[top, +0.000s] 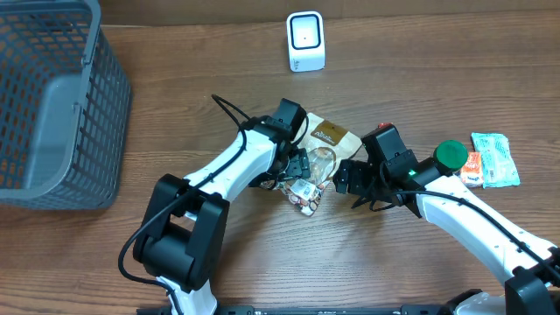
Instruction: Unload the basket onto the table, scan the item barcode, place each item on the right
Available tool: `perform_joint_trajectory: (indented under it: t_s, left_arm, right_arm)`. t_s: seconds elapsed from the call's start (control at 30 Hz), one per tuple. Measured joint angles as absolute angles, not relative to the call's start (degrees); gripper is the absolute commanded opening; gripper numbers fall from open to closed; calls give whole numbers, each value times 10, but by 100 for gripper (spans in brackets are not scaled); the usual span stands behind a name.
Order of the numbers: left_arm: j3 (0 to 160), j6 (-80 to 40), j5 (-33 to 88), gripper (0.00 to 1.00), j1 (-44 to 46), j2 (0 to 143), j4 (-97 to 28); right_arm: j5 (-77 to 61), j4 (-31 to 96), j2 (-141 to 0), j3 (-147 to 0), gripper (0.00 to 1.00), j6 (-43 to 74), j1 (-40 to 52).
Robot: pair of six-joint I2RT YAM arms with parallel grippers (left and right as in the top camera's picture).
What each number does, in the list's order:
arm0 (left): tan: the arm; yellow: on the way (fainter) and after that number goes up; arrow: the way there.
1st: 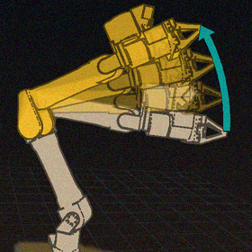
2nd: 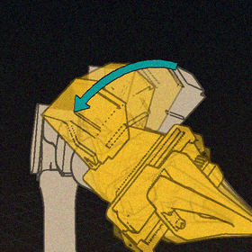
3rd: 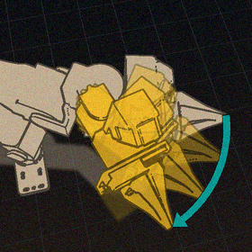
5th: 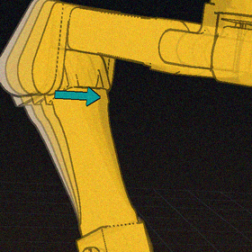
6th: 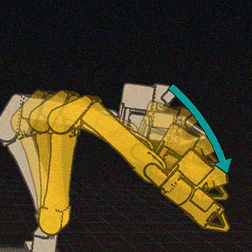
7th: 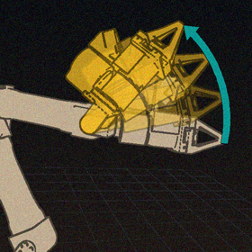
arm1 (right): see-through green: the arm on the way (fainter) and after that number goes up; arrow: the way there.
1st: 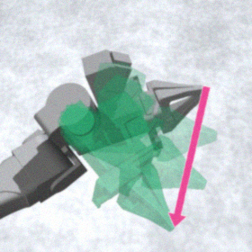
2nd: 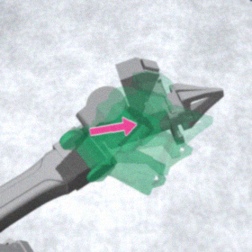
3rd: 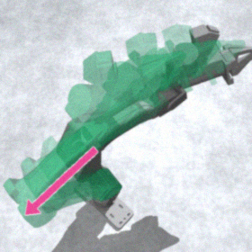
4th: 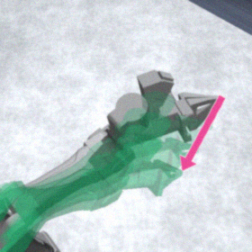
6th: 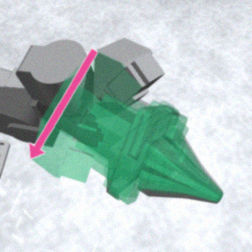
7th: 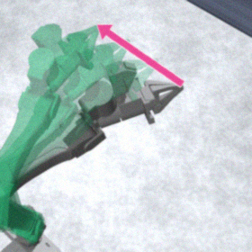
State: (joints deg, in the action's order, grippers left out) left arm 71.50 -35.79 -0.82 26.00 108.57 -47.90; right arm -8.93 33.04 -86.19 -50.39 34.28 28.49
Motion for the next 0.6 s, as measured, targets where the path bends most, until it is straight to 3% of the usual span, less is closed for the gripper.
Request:
perform_joint_trajectory:
  t_s: [0.3,0.6]
  left_arm:
    - [800,-328,13,100,228,1091,-536]
    - [779,-313,37,100,226,1091,-520]
  right_arm:
    - [-85,332,-862,-504,88,343,285]
    - [-85,332,-862,-504,88,343,285]
